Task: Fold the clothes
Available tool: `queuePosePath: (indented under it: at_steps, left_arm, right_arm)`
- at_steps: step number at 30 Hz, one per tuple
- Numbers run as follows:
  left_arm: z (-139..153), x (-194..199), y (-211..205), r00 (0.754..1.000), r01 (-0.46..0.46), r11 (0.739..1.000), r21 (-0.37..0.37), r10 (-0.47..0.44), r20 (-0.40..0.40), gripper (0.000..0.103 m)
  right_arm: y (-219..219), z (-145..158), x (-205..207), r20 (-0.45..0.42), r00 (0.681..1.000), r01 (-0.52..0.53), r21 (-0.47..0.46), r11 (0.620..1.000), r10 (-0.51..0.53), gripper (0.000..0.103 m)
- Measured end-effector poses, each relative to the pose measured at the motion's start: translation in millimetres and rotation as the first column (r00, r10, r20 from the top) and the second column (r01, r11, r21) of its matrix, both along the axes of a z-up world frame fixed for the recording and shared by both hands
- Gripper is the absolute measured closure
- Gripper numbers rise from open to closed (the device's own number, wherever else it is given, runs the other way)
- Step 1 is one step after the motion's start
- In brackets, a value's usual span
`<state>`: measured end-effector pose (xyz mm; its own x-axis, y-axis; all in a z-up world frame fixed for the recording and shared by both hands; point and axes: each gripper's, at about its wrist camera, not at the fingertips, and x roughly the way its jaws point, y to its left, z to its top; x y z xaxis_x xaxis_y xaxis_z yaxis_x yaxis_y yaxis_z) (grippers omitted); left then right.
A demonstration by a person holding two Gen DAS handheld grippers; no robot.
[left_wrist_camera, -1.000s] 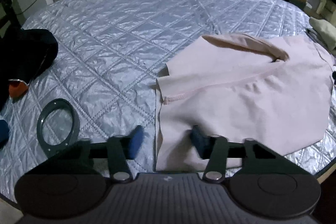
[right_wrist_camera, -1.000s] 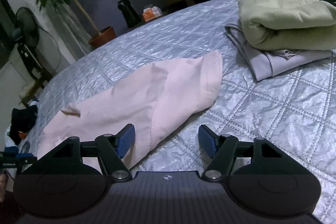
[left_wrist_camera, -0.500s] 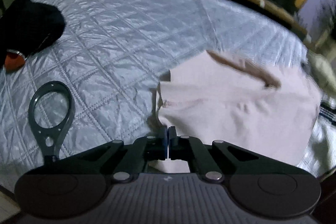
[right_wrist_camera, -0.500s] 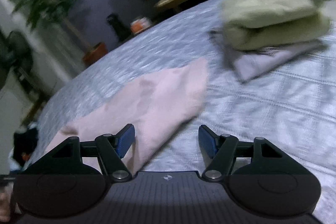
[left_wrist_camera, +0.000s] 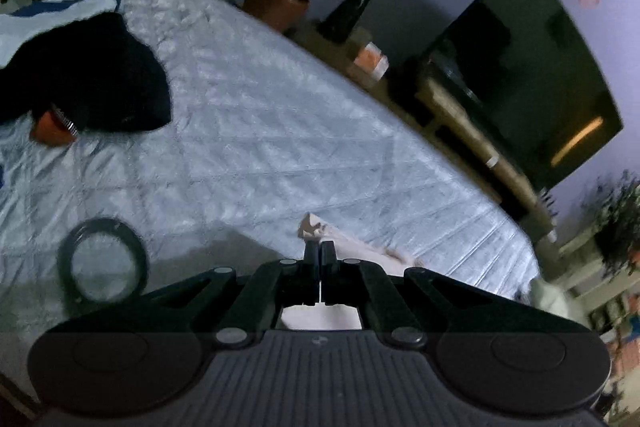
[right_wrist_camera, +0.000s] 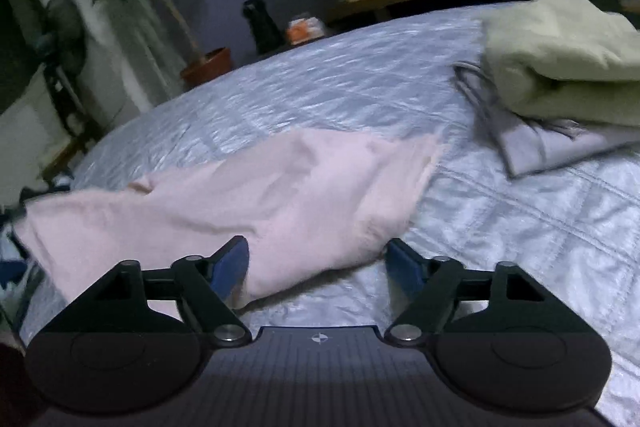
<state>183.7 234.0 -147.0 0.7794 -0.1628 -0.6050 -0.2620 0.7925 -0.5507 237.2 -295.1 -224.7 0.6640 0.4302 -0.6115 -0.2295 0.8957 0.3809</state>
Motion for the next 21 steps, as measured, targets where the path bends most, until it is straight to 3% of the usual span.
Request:
queuePosePath:
  at_steps: [1,2,5,8,12,13,14,15,17,19,21]
  left_arm:
    - [3.1,1.6,-2.1,1.0,0.007,1.0,-0.005,-0.007,0.016,0.103]
    - [5.8,3.1,-4.9,1.0,0.016,1.0,-0.007,-0.016,0.025,0.103]
    - [15.4,6.1,-13.4,0.998,0.042,0.999,-0.018,-0.041,0.052,0.103]
    - [28.9,4.6,-14.4,0.995,0.052,0.997,-0.061,-0.047,0.093,0.103]
    - [43.9,9.9,-7.8,0.992,0.045,0.983,-0.176,-0.023,0.125,0.103]
    - [45.8,14.8,-5.7,0.992,0.039,0.98,-0.197,-0.015,0.122,0.103]
    - [46.8,21.3,-3.2,0.994,0.03,0.979,-0.203,-0.007,0.113,0.103]
    - [47.5,28.4,-0.5,0.995,0.018,0.979,-0.204,0.003,0.102,0.103]
    - [48.7,40.1,4.7,0.996,-0.004,0.981,-0.196,0.021,0.085,0.103]
    - [49.2,45.6,8.5,0.996,-0.017,0.986,-0.164,0.031,0.08,0.103]
    - [46.8,48.1,11.0,0.996,-0.026,0.986,-0.164,0.04,0.082,0.103]
  right_arm:
    - [1.6,-0.4,1.7,-0.003,1.0,0.0,0.004,1.0,0.0,0.04]
    - [1.4,-0.4,4.1,-0.013,1.0,0.007,0.021,1.0,-0.006,0.071]
    - [-10.1,5.6,13.5,-0.075,0.996,0.061,0.132,0.989,-0.051,0.071]
    - [-14.2,37.8,17.5,-0.017,0.999,0.049,0.171,0.984,-0.047,0.071]
    - [-30.9,78.8,53.0,0.0,1.0,-0.02,0.385,0.923,0.021,0.072]
    - [-34.0,89.7,59.2,0.046,0.997,0.04,0.325,0.945,-0.058,0.07]
    - [-35.5,96.8,66.4,0.059,0.985,0.147,0.216,0.965,-0.163,0.057]
    - [-36.6,98.8,74.1,0.036,0.973,0.221,0.138,0.965,-0.228,0.055]
    - [-40.0,95.2,81.9,-0.016,0.975,0.223,0.145,0.964,-0.223,0.055]
    - [-30.7,89.8,68.2,-0.003,0.992,0.126,0.152,0.98,-0.127,0.054]
    - [-18.6,76.9,50.0,-0.012,0.999,0.035,0.105,0.994,-0.033,0.041]
